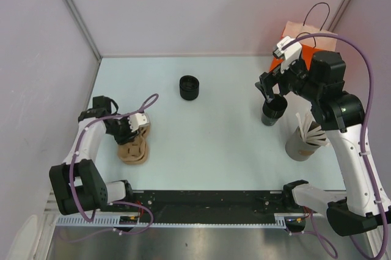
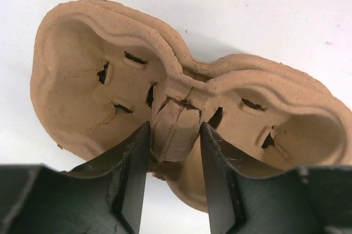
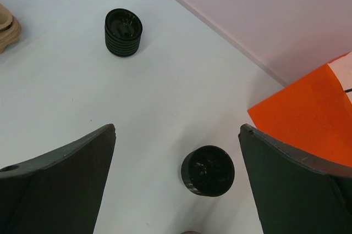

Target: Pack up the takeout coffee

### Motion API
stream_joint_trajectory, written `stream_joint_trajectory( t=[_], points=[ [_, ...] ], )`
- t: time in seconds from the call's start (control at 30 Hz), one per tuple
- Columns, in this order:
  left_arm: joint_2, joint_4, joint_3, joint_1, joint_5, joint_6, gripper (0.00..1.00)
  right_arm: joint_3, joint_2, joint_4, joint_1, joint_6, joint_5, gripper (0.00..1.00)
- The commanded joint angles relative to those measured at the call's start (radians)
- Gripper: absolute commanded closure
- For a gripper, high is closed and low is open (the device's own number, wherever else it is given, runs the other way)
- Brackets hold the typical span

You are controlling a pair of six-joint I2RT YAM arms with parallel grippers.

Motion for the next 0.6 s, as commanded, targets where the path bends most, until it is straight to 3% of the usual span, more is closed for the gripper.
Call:
stream_joint_trajectory(
  t=[0.0, 0.1, 0.57],
  points=[
    [-0.025, -0.009, 0.052, 0.006, 0.081, 0.041, 0.61, 0.003, -0.022, 0.018, -0.008, 0.005, -0.021, 0.0],
    [-0.048, -0.021, 0.065, 0.006, 0.098, 0.037, 0.68, 0.004, -0.025, 0.017, -0.009, 0.006, -0.021, 0.0],
    [-0.13, -0.122, 0.187, 0.004, 0.18, 0.02, 0.69, 0.013, -0.035, 0.017, -0.016, 0.009, -0.018, 0.0]
  ],
)
